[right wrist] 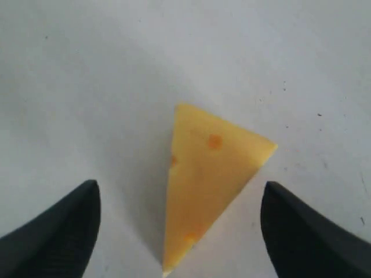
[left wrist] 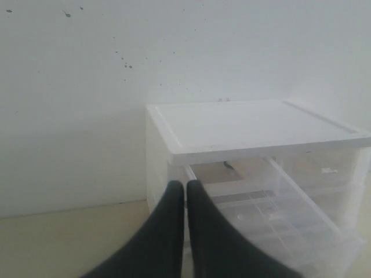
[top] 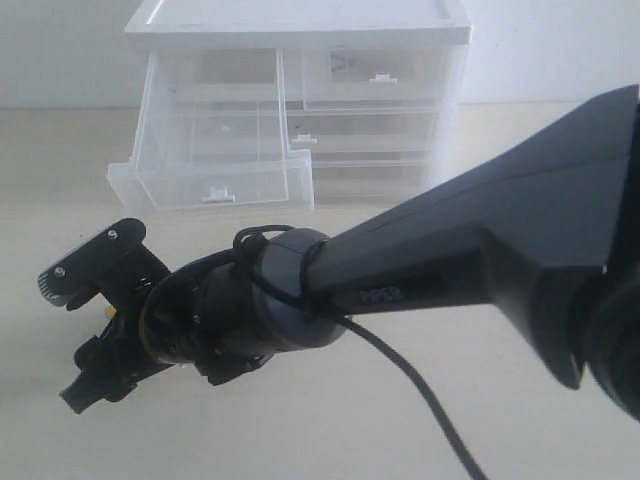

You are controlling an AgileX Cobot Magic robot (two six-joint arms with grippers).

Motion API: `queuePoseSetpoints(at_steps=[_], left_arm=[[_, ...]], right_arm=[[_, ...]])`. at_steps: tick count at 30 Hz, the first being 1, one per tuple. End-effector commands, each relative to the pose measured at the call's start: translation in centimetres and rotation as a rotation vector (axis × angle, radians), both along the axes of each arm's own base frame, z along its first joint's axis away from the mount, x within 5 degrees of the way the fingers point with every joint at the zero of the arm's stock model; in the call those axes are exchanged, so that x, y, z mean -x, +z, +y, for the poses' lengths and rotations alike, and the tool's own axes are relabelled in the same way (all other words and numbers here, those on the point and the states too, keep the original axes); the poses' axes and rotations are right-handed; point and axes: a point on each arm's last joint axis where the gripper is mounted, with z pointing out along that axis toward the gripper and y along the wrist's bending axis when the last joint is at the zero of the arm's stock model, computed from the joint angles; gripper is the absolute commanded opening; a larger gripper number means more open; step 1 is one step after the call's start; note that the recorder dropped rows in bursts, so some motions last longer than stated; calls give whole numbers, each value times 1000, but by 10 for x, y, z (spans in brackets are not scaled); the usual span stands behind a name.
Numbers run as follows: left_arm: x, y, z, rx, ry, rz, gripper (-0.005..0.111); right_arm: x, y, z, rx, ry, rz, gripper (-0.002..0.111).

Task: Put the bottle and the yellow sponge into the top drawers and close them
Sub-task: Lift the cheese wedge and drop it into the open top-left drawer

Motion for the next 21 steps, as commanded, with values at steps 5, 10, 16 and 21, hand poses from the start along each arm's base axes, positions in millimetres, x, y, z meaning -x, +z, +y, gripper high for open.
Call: queuePoseSetpoints(at_steps=[5,10,16,21], left_arm=[[-1,-3,1,2,7,14,4],[-1,-4,1,1,9,18,4],[-1,-4,1,-6,9,17,4],[-1,-4,1,-7,14,22,4]], right_arm=[[-2,-2,11,-5,73,-30,23],[3,15,11,-71,74,8,0],[58,52,-28,-79,159,45,0],[86,150,-94,-224,94,-101,0]])
